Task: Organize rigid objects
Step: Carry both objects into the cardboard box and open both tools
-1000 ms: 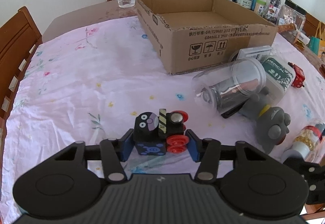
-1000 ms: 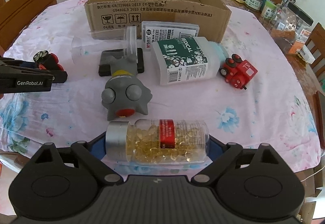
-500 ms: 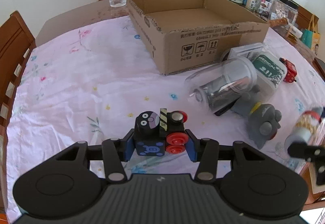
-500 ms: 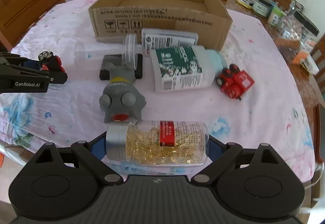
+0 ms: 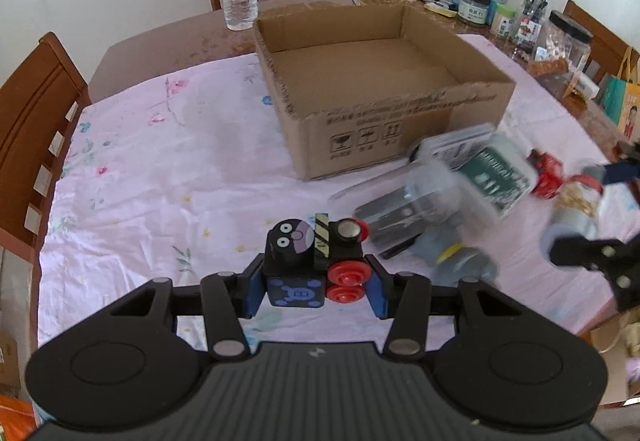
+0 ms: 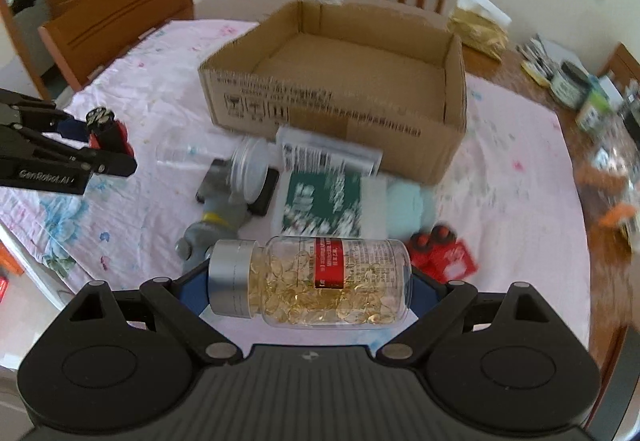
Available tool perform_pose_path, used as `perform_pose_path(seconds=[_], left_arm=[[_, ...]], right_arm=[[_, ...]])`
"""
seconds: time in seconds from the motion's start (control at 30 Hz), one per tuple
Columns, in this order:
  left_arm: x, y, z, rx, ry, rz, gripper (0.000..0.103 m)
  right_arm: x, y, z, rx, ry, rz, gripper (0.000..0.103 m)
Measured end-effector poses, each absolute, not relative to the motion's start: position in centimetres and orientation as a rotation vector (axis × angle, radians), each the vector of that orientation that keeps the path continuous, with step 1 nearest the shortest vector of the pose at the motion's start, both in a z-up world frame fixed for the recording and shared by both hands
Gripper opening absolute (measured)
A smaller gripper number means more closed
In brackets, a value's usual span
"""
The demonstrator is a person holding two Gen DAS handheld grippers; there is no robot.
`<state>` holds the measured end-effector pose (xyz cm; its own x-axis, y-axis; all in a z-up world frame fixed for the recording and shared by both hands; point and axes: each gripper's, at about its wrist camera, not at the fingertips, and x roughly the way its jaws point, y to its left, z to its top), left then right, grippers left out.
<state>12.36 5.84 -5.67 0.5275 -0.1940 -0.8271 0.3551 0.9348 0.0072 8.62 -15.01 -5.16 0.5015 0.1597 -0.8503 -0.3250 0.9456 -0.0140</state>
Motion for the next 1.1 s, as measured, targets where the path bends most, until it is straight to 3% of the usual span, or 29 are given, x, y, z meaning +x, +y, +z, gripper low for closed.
perform_pose_path(seconds=[0.47,0.87,0.9,0.93,1.0,1.1], left_arm=[[18.8,0.0,-0.5,0.205,0.868,-0.354,0.049],[30.3,-3.2,-2.6,0.263,0.943,-0.284,0.049],[31.0,-3.3,-2.8,0.270,0.936,-0.269,0.052],[31.9,-3.5,-3.0,0.282,0.929,-0.254,0.068],[33.7,-3.6,-3.4,0.289,0.918,-0.200,0.088],[34.6,-3.1,-3.2,0.273,0.885,-0.172,0.088]], right_arm=[[16.4,-18.7,-1.4,-0.187,0.841,0.424,0.096],[22.0,-19.9,0.4,-0.175,0.780,0.406,0.096],[22.2,-20.0,0.5,-0.172,0.780,0.404,0.096],[22.3,-20.1,0.5,-0.168,0.781,0.402,0.096],[22.8,-20.2,0.5,-0.165,0.788,0.397,0.096],[23.2,-20.2,0.5,-0.170,0.785,0.389,0.096]])
